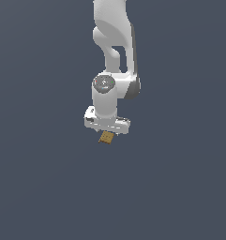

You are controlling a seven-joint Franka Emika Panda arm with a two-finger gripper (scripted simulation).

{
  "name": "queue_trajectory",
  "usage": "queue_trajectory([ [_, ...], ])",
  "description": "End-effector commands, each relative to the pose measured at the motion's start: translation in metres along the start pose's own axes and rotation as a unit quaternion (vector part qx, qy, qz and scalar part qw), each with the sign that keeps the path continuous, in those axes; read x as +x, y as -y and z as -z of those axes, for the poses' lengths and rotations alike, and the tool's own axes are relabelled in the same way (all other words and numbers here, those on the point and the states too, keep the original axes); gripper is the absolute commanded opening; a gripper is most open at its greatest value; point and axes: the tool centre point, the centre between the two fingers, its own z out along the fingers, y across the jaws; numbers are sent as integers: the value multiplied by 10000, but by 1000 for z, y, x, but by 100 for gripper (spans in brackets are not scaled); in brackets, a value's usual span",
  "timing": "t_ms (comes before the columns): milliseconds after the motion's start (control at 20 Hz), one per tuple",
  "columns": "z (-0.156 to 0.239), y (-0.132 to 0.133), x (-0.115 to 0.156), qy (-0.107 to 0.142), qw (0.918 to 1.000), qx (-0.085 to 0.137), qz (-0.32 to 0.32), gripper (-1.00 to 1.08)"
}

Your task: Pick up the object and move it to a goal position.

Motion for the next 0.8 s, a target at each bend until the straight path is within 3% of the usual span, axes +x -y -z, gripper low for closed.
queue_trajectory([
  [0,-14,-4,-4,-25,9997,9,-261,100],
  [350,-36,-11,-13,-64,9976,14,-688,100],
  [750,-41,-12,-14,-63,9973,13,-728,100],
])
